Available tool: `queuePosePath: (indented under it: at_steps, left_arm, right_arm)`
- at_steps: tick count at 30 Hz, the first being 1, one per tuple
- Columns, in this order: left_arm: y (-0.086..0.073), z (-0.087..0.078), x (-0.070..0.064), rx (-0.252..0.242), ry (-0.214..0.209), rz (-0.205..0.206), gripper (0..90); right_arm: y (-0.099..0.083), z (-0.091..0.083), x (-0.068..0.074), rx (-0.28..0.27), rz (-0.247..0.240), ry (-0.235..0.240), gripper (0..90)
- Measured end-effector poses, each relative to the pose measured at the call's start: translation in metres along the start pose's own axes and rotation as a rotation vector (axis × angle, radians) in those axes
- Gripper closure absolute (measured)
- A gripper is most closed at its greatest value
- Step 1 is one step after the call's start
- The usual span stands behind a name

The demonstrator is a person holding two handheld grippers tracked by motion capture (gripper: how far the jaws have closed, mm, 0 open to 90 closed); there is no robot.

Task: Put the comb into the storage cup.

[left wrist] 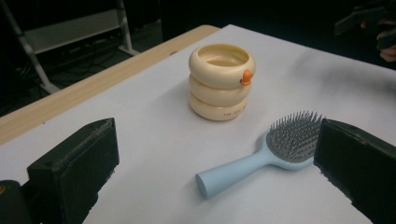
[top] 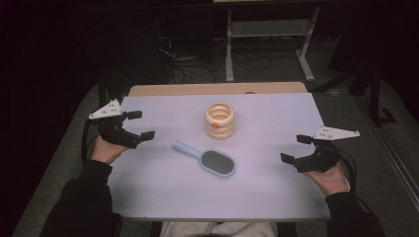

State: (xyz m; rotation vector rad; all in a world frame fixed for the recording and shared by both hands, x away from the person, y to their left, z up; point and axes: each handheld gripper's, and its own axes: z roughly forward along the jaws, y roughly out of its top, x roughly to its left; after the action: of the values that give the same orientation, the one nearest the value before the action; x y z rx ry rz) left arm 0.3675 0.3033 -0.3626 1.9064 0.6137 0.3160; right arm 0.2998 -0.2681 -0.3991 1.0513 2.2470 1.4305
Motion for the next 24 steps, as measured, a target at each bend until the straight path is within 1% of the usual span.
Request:
queuePosePath:
  at_steps: [6,10,13,16,20,22,24]
  left_arm:
    - [0.006,0.014,0.000,0.020,-0.023,0.013,0.0]
    - [0.010,0.019,-0.001,0.025,-0.027,0.022,0.0]
    - [0.011,0.022,0.000,0.034,-0.026,0.027,0.0]
    - [0.011,0.028,0.002,0.042,-0.016,0.024,0.0]
    - [0.008,0.036,0.006,0.073,-0.014,0.021,0.0]
    - [0.006,0.040,0.007,0.082,-0.013,0.017,0.0]
    - [0.006,0.043,0.007,0.085,-0.010,0.022,0.0]
  right_arm:
    - [0.000,0.001,0.000,0.011,-0.002,0.003,0.0]
    - [0.000,0.001,0.001,0.011,-0.005,0.008,0.0]
    - [0.000,0.001,0.002,0.015,-0.013,0.003,0.0]
    - [0.000,0.001,0.004,0.016,-0.039,-0.014,0.0]
    - [0.000,0.001,0.004,0.018,-0.042,-0.011,0.0]
    - [0.000,0.002,0.004,0.018,-0.041,-0.008,0.0]
    - [0.000,0.001,0.004,0.017,-0.039,-0.007,0.0]
